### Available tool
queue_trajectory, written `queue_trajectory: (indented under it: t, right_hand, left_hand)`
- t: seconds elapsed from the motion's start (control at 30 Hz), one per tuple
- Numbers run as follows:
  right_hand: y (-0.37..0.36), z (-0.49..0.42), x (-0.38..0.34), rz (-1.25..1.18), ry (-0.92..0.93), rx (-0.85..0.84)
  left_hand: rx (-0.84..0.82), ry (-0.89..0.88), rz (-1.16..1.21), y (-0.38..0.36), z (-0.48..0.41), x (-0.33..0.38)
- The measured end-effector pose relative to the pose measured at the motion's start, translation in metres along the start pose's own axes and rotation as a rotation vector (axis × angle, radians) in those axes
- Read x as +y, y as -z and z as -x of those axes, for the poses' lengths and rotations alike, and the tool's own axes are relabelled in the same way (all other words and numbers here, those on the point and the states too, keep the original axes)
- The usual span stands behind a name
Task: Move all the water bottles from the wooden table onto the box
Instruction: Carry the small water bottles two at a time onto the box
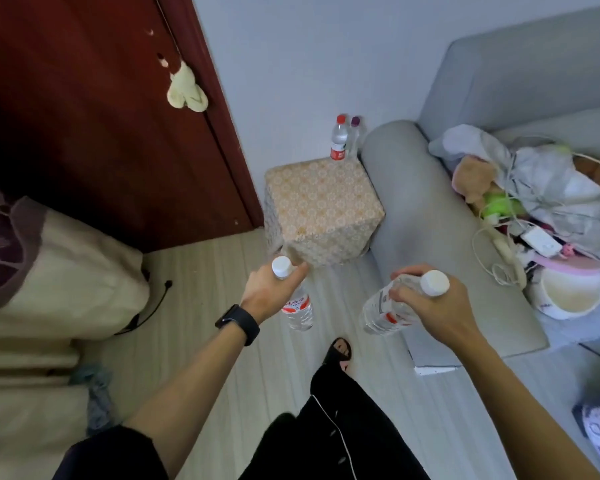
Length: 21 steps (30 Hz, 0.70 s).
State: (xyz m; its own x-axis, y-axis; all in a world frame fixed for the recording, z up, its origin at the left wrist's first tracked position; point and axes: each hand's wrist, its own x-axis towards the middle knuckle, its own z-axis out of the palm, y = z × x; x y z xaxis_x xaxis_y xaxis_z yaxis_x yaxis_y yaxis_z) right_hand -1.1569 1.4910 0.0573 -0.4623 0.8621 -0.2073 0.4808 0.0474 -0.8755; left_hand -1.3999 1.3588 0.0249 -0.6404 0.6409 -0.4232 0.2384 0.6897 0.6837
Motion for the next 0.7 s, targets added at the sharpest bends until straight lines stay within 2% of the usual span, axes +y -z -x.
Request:
queue_trajectory:
  t: [0.33, 0.7]
  right_hand:
    - [-0.001, -0.193, -0.013, 0.082, -0.017, -0.022]
    - [-0.028, -0.384, -0.007, 0.128, -0.173, -0.18]
  left_hand:
    - [0.054, 0.096, 0.139, 0.008, -0.155, 0.073]
    - [-0.039, 0.142, 0.141, -0.015, -0.358, 0.119]
